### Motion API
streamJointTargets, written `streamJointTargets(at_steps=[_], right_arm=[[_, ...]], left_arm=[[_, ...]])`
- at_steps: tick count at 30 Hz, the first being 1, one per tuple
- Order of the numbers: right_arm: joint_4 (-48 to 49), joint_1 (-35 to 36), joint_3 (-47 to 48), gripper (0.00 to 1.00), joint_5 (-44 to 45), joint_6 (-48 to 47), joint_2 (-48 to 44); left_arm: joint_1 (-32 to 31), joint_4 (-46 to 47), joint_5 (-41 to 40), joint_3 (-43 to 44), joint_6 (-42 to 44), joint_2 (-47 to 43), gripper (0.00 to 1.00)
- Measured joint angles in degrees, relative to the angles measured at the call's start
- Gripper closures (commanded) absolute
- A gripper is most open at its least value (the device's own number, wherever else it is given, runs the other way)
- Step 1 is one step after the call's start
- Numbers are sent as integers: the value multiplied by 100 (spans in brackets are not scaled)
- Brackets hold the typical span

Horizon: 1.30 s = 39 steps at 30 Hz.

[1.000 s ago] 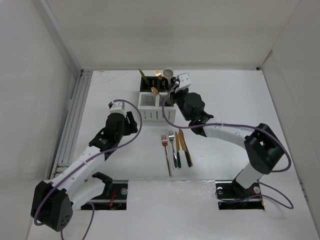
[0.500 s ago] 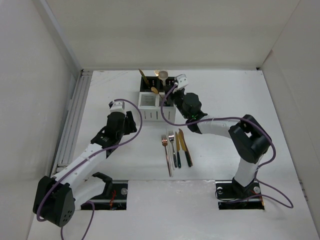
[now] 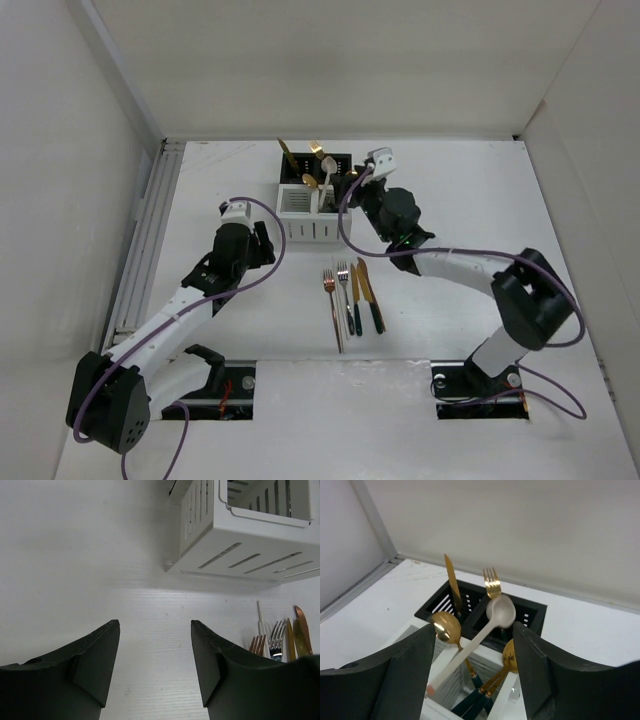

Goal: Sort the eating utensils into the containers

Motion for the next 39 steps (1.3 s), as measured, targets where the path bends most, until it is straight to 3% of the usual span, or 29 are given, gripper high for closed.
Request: streamJointTargets(at_steps=[4,6,8,10,18,21,25,26,29,32,34,39], right_arm=[[-1095,170,37,30,428,-24,-1062],[-1906,271,125,42,498,63,-1578],[-2754,339,170,66,448,313,-2033],[-3624,372,127,71,319,695,-2430],[-6255,929,-1333,70,282,2450,-3364],[-6806,1012,-1521,63,376,2782,-3615],[-6883,1012,-1152,49,522,2728,-3698],[-6874,1012,-903,43,544,2671,-3576],[-6813,1012,79,38,584,2446,-2981],[-6749,942,992,38,474,2186,-2376],[-6695,732,1351,37,133,2046,-2111],[-6585,-382,1615,37,-1036,1766,-1652]], left_arm=[[0,0,107,0,4,-13,45],[0,0,151,0,4,-39,45],[0,7,195,-7,0,-81,45],[0,37,258,-42,-4,-153,47],[2,50,498,-203,-72,-275,48],[2,61,546,-205,-76,-293,48],[2,66,581,-205,-87,-385,52],[2,68,586,-205,-90,-417,54],[4,96,632,-203,90,-514,58],[24,125,949,-74,807,-533,47],[28,24,1368,295,1528,-442,35],[13,-603,2944,2736,3687,669,29]])
